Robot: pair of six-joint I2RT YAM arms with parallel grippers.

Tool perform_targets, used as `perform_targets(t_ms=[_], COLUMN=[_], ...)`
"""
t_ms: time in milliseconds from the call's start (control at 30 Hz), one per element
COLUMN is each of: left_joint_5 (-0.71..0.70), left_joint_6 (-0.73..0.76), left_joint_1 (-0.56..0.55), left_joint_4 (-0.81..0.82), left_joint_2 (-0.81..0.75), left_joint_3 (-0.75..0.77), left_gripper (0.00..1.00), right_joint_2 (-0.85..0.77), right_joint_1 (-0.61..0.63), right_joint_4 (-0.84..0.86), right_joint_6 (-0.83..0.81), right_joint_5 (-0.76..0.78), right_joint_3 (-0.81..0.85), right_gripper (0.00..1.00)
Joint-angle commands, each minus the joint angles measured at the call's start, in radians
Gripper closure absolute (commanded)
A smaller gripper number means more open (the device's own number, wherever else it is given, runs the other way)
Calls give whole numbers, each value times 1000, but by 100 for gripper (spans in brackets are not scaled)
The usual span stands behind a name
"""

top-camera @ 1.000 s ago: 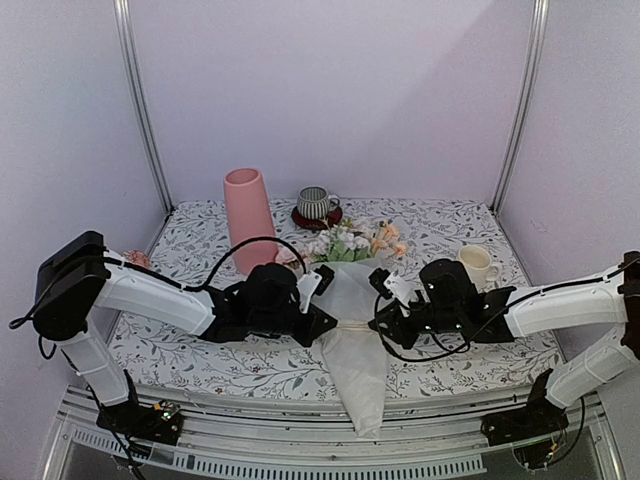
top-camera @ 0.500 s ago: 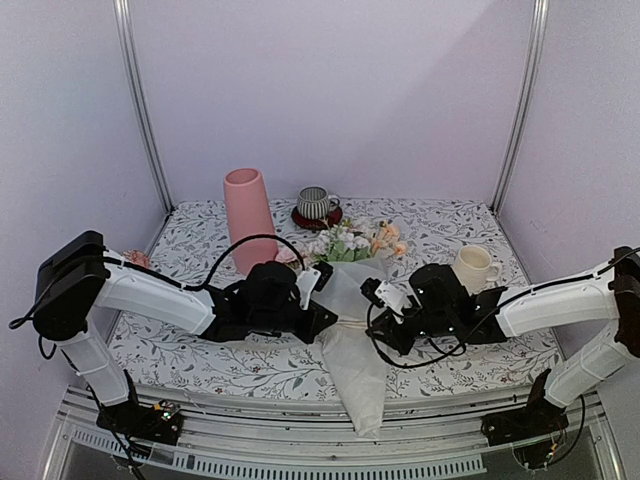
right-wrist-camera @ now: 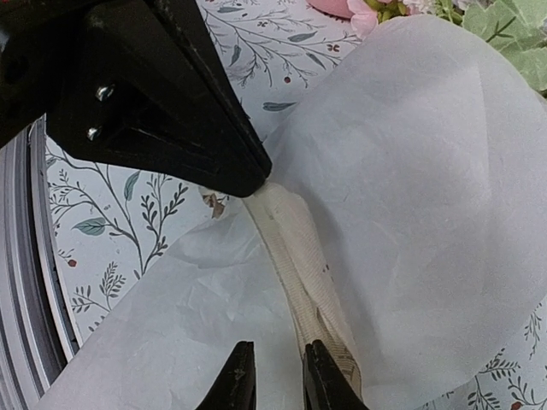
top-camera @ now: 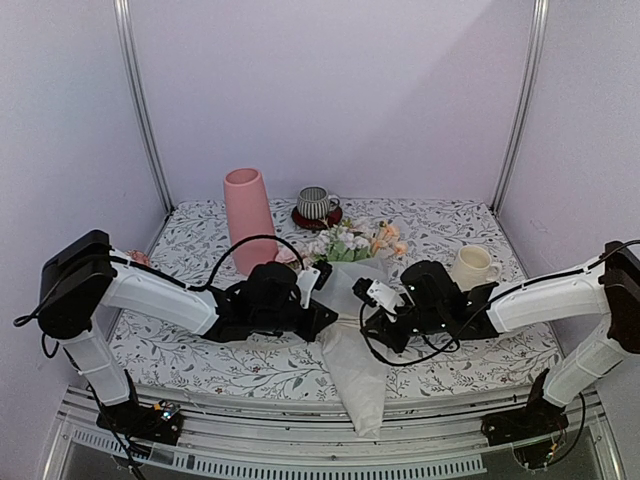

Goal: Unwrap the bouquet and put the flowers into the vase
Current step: Untie the half-tied ribbon from the folded wrapping paper.

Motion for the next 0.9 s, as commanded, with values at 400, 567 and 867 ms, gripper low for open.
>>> perform_targets(t_ms=[400, 567, 867], left_joint_5=[4, 5, 13], left_joint_6=[-23, -23, -21], left_joint_1=[25, 27, 28], left_joint_4=[44, 44, 46], left_joint_2=[27, 29, 42], left_joint_3=[26, 26, 32], left_gripper=[100, 100, 100], right_joint_2=[119, 160, 216], right_joint_1=[11, 10, 12], right_joint_4=[-25, -27, -17], right_joint_6=[-33, -36, -43], right_joint_5=[42, 66, 103], right_joint_3=[119, 145, 181], right_gripper=[78, 76, 69])
